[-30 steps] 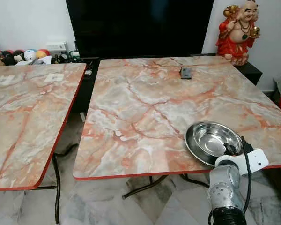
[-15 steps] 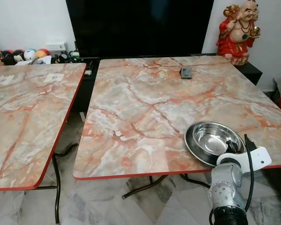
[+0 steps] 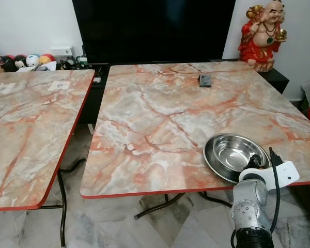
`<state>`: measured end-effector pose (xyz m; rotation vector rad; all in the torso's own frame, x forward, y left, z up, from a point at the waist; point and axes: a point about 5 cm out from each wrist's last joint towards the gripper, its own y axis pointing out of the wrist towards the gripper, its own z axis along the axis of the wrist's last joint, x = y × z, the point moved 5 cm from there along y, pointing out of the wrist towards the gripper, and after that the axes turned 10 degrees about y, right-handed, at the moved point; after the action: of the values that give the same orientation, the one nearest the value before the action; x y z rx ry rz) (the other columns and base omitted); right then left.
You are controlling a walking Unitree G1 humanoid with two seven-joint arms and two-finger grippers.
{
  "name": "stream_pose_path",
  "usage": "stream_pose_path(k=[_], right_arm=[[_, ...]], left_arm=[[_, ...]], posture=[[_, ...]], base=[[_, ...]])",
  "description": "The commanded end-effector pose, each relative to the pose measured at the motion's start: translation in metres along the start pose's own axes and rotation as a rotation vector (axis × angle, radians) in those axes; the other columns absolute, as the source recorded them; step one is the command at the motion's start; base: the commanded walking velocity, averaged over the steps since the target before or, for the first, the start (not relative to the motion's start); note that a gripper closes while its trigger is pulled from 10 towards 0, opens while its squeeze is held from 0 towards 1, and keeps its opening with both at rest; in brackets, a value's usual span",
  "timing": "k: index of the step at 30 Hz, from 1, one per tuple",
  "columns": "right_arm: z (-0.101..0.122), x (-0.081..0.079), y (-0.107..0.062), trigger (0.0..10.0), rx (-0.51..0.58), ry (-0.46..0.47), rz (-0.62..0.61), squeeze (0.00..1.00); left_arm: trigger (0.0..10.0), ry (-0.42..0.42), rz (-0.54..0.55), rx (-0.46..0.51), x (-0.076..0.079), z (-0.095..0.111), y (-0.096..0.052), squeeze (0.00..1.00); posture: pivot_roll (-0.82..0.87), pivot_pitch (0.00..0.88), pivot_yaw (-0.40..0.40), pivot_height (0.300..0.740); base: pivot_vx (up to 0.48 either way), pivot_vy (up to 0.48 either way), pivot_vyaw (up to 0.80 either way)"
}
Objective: Setting the table
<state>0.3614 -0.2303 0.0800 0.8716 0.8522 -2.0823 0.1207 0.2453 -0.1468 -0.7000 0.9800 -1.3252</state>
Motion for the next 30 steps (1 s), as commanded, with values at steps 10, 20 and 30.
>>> stream_pose_path(k=[10, 20, 30], right_arm=[[0.015, 0.000, -0.008, 10.0, 0.073, -0.056, -0.004, 0.00], [0.045, -0.001, -0.014, 10.0, 0.201, -0.138, -0.003, 0.00], [0.141, 0.059, -0.044, 10.0, 0.518, -0.466, -0.243, 0.00]], left_arm=[[10.0, 0.007, -0.009, -0.013, 0.002, -0.003, 0.000, 0.00], [10.0, 0.005, -0.010, -0.011, 0.002, -0.002, 0.000, 0.00], [10.0, 0.003, -0.008, -0.014, 0.003, -0.002, 0.000, 0.00]], posture=[[0.01, 0.011, -0.008, 0.740], [0.01, 0.009, -0.012, 0.740], [-0.04, 0.002, -0.013, 0.740]], base=[[0.000, 0.000, 0.00], [0.000, 0.000, 0.00], [0.000, 0.000, 0.00]])
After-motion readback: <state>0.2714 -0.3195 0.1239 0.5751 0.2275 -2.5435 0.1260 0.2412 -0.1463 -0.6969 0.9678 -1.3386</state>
